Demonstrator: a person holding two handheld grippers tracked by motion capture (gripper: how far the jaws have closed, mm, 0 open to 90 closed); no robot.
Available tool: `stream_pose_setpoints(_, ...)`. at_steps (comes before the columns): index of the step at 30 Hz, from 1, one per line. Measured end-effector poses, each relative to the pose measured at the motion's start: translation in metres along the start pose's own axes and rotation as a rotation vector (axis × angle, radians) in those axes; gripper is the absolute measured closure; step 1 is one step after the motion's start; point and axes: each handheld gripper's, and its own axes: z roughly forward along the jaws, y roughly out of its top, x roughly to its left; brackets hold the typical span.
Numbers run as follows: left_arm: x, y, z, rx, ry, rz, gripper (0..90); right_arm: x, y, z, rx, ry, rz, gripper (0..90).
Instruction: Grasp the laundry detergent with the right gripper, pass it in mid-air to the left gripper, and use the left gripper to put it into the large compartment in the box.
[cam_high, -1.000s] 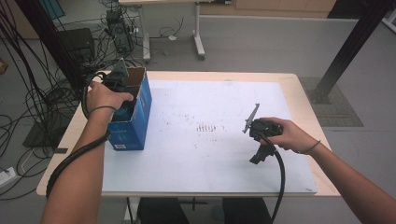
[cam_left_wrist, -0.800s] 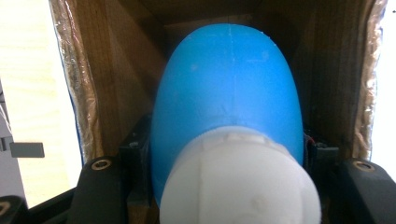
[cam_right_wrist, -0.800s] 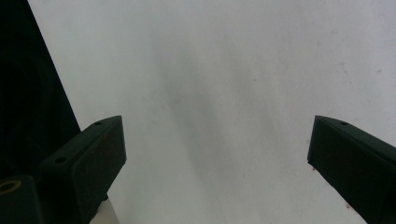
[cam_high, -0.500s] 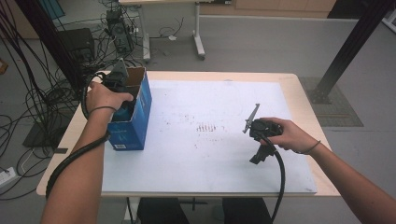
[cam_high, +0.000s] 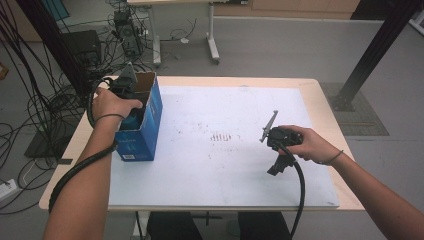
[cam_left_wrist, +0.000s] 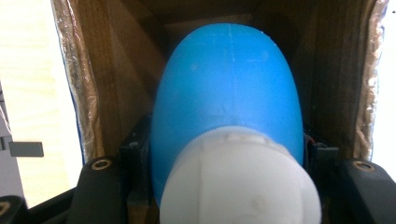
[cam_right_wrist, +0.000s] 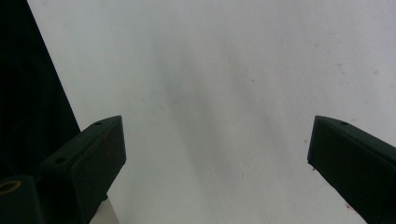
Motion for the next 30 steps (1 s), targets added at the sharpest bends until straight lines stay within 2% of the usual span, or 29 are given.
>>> stream_pose_setpoints(16, 0.0009, 0.0004, 0.0001, 0.001, 0.0, -0.006, 37.5, 0.0002, 0.0007, -0.0001, -0.001, 0.003, 0.003, 4.3)
stream_pose_setpoints(22, 0.0004, 0.0007, 0.0, -0.001, -0.02, -0.019, 36.8, 0.0, 0.0005, 0.0, -0.002, 0.004, 0.002, 4.3)
stream_pose_setpoints(26, -0.0011, 0.0016, -0.0016, 0.0, -0.006, -0.016, 34.3, -0.0003, 0.0003, 0.0002, -0.004, 0.005, 0.002, 4.3)
stream_pose_setpoints(30, -0.0002, 0.0014, -0.0027, 0.003, -0.011, -0.022, 33.7, -0.0005, 0.0001, 0.0004, -0.005, 0.004, 0.005, 4.2)
